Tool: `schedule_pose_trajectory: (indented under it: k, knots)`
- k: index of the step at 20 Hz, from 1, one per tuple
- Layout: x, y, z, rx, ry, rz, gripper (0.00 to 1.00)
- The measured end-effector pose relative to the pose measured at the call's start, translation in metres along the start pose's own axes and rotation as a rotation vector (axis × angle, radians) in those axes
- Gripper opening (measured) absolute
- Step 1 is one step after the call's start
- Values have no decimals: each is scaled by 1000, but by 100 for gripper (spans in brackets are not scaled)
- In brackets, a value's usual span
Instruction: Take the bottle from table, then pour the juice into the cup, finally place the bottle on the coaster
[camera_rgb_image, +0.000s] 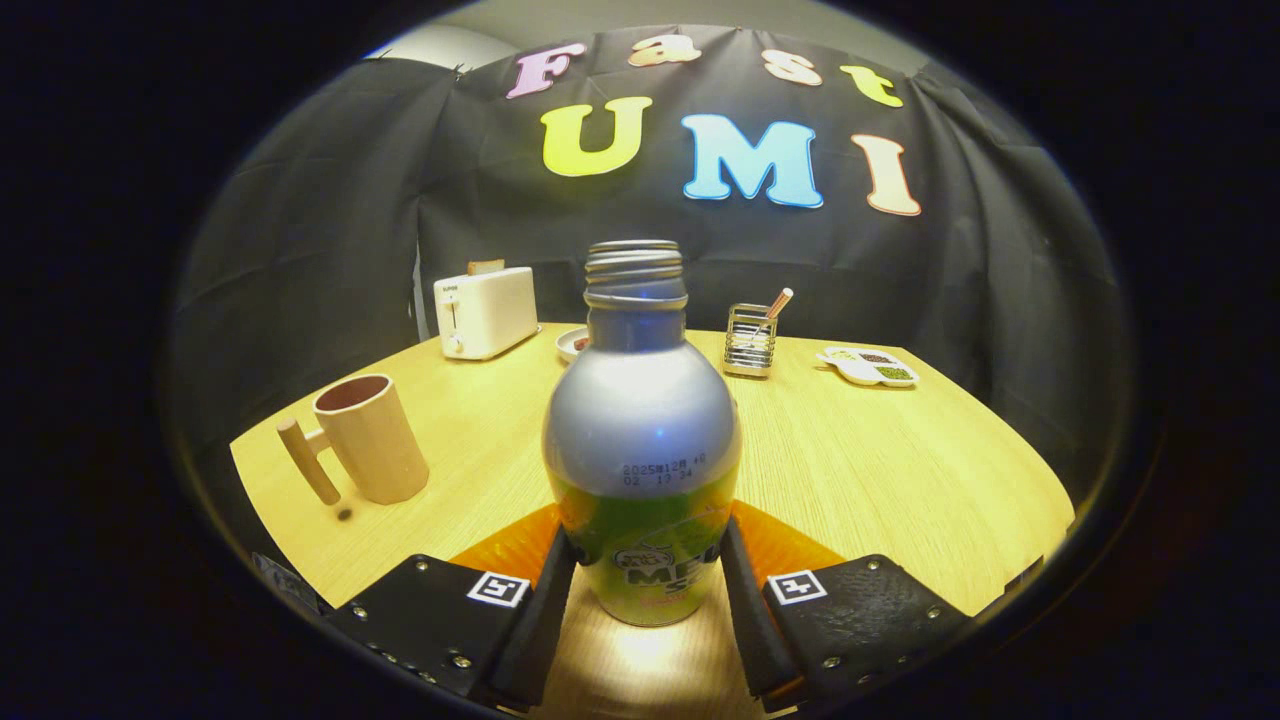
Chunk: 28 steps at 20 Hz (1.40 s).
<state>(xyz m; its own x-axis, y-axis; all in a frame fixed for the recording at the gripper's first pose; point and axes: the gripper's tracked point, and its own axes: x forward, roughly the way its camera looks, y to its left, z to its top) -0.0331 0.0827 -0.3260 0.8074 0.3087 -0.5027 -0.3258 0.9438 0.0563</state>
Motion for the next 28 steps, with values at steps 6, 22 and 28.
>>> schedule_pose_trajectory:
  k: [6,22,28]
  knots:
    - [-6,2,26,-87,-2,6,72]
    - [-4,51,74,-378,21,65,72]
    - [-3,66,79,-473,41,83,72]
